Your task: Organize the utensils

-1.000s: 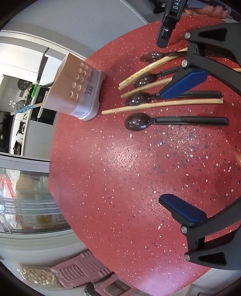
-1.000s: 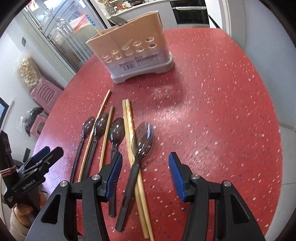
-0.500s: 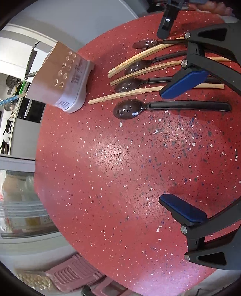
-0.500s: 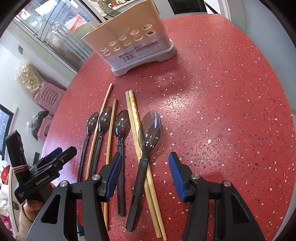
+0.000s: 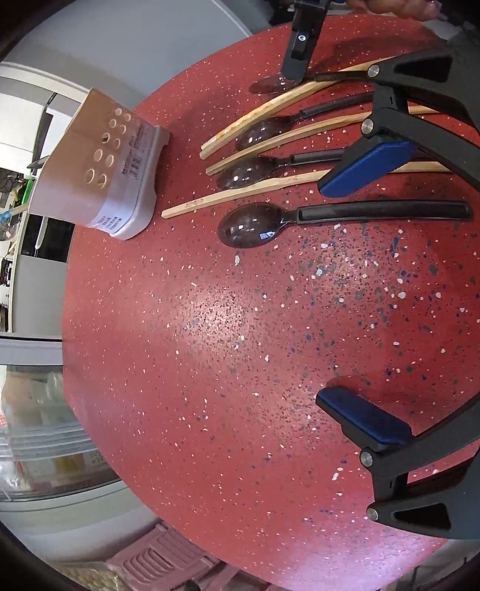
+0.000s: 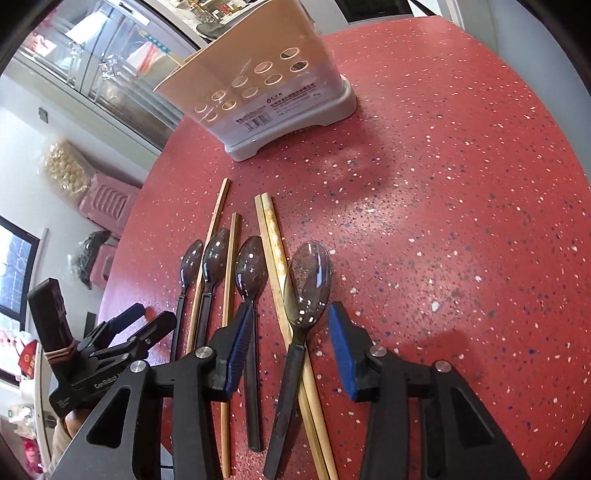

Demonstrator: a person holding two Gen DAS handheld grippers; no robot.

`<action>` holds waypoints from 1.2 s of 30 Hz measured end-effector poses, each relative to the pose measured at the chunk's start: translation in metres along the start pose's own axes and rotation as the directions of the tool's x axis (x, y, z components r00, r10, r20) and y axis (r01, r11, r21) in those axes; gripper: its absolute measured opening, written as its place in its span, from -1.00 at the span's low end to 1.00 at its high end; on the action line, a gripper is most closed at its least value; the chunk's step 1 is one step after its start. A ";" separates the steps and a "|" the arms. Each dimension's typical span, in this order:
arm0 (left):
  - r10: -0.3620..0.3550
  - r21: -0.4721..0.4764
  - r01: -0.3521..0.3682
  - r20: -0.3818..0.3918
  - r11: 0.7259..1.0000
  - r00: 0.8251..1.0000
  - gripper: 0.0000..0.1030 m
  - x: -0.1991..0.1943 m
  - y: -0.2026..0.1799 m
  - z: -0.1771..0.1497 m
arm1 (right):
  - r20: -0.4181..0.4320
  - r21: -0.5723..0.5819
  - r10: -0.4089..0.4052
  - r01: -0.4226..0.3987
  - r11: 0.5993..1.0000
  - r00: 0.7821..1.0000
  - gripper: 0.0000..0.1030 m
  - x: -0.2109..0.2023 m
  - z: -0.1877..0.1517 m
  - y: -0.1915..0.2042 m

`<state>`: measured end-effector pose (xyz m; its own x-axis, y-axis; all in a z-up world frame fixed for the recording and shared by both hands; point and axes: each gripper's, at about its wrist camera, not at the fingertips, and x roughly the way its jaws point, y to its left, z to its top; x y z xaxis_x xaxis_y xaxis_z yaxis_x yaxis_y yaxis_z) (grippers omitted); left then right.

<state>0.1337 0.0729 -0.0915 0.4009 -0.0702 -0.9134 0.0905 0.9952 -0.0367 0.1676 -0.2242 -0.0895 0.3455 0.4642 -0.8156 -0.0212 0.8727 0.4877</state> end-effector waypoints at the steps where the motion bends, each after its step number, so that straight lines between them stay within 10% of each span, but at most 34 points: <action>1: 0.003 0.005 -0.003 -0.003 1.000 1.000 1.00 0.003 -0.002 0.002 | 0.000 -0.005 -0.003 0.003 1.000 1.000 -0.17 0.000 0.000 0.001; 17: -0.008 0.150 0.010 -0.010 0.989 1.000 0.96 0.022 -0.042 0.025 | -0.019 -0.043 -0.053 0.053 0.998 0.998 -0.84 0.008 0.004 0.008; 28: -0.025 0.240 0.054 -0.124 0.969 0.992 0.62 0.018 -0.074 0.044 | -0.001 -0.051 0.013 -0.013 0.999 1.000 -0.88 -0.010 0.002 0.006; 36: -0.056 0.289 0.110 -0.189 0.951 0.980 -0.19 0.024 -0.102 0.077 | 0.005 -0.068 0.048 -0.047 0.997 0.999 -0.88 -0.025 0.002 0.007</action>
<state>0.2041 -0.0359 -0.0790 0.2161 -0.1120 -0.9699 0.3940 0.9189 -0.0184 0.1607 -0.2299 -0.0650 0.3489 0.5045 -0.7897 -0.1011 0.8580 0.5035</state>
